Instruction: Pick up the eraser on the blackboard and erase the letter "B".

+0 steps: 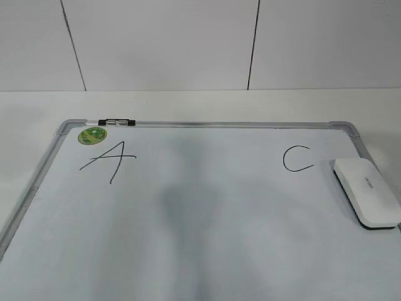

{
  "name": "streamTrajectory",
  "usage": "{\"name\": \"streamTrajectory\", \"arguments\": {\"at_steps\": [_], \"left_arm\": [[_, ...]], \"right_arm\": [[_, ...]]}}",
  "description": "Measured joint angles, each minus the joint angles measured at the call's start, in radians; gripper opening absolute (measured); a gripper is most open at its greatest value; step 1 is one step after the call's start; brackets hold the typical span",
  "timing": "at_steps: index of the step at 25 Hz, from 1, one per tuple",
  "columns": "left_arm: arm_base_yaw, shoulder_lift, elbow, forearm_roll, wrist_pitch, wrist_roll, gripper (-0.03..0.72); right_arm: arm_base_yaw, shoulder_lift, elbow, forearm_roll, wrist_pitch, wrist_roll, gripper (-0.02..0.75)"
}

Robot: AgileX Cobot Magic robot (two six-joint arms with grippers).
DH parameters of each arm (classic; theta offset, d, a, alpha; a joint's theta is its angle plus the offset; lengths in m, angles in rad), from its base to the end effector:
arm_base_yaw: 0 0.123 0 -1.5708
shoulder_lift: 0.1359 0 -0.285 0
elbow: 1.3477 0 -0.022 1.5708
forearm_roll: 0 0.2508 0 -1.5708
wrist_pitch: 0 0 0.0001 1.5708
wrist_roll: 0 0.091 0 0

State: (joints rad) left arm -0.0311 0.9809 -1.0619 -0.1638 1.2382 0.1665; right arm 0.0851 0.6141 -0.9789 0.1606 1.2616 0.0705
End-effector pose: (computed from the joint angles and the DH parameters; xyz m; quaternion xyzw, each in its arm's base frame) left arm 0.1615 -0.0191 0.3641 0.0886 0.9615 -0.0646 0.2519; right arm 0.0683 0.0197 0.3816 -0.0125 0.9254 0.1085 0.3629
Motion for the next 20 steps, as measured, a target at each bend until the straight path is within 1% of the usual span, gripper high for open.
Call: {"name": "streamTrajectory", "arguments": {"at_steps": [4,8,13,20], "left_arm": [[0.000,-0.205,0.071,0.000,0.005,0.000,0.244],[0.000,-0.399,0.169,0.002,0.015,0.000,0.244],[-0.009,-0.632,0.286,0.004,0.025,0.000,0.244],[-0.012,-0.921,0.418,0.055,0.029,0.000,0.243]], "right_arm": [[0.000,-0.160,0.072,-0.007,0.004,0.000,0.550],[0.000,-0.291,0.163,-0.026,0.006,-0.002,0.550],[0.000,-0.382,0.272,-0.074,0.010,-0.080,0.550],[0.000,-0.475,0.363,-0.116,-0.005,-0.111,0.549]]}}
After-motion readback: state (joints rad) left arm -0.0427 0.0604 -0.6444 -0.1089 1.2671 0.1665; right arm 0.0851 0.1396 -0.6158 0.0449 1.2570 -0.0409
